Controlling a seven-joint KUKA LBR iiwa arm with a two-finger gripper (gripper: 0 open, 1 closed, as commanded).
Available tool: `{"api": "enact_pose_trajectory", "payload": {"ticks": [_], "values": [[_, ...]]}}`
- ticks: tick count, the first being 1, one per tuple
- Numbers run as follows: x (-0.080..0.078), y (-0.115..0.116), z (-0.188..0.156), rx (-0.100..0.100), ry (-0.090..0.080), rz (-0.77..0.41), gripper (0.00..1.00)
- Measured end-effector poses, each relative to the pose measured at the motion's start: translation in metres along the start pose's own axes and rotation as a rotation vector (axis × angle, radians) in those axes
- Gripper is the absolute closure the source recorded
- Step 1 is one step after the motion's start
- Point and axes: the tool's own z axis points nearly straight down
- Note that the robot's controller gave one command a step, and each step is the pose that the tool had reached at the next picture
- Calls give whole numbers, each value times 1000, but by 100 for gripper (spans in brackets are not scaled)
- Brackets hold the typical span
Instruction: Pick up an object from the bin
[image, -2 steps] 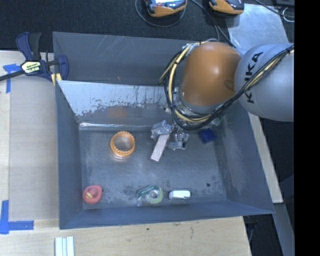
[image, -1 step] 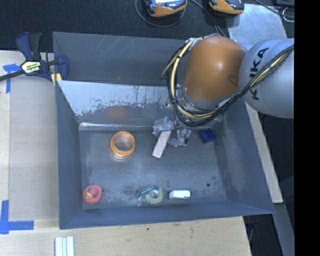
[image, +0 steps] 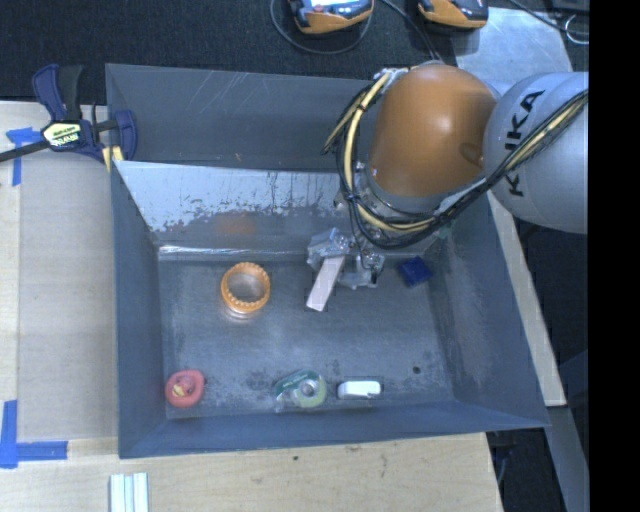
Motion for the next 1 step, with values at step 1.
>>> {"api": "enact_pose_trajectory", "payload": {"ticks": [1], "values": [[0,0,-4,1,-1,1,100]]}}
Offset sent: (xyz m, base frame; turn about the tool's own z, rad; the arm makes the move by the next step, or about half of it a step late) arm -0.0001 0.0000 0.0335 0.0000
